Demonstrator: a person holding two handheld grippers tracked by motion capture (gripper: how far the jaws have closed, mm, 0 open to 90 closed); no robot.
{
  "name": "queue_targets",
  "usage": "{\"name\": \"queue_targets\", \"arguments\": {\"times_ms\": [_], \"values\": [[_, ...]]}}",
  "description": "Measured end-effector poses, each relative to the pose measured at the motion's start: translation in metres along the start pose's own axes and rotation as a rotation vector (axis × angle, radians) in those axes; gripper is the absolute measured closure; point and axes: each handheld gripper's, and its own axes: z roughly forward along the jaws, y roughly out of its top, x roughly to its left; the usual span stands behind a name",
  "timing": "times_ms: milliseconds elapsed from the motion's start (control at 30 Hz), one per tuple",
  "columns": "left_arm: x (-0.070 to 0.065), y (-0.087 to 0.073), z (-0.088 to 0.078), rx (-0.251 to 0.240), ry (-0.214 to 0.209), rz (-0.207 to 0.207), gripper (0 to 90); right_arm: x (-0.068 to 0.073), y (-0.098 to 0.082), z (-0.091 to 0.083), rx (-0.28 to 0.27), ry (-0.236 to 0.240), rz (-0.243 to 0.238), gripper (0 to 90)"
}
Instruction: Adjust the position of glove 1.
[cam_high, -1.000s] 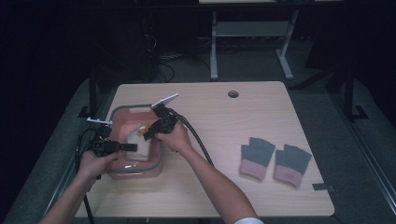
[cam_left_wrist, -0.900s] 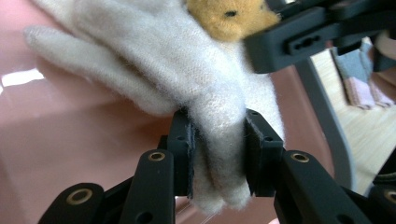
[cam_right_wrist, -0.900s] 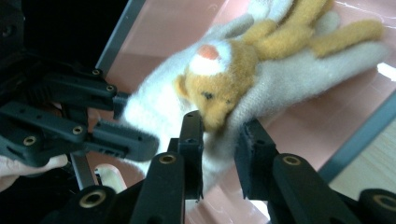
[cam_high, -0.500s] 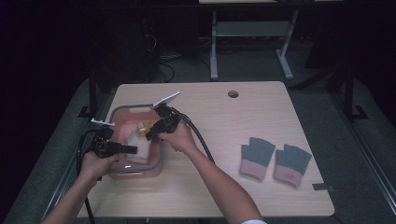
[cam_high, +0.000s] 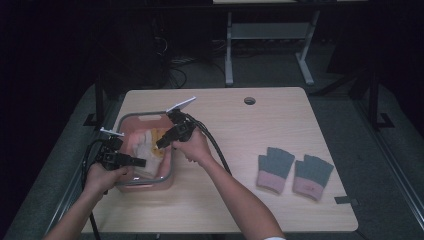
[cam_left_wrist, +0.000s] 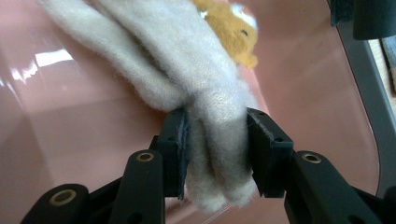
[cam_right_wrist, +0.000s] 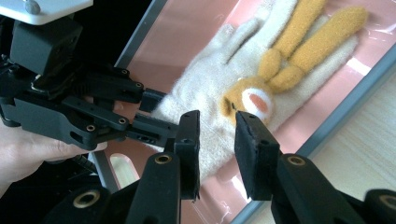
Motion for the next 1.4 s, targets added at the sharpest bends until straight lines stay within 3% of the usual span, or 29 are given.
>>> {"name": "queue_targets", "arguments": {"times_ms": [333,667,1400], "values": [[-0.003,0.008,-0.016,-0.043,0.007,0.007,58.3,-0.001,-0.001,-0.005,-0.021,0.023,0.003,69.8],[-0.009,0.012,-0.020,-0.079,-0.028,0.015,57.4,-0.004,-0.007,-0.013,-0.037,0.040,0.011,67.7],[-0.032,0.025,-0.024,-0.150,-0.083,0.047,47.8,-0.014,-0.019,-0.054,-0.113,0.037,0.018,62.9]]}}
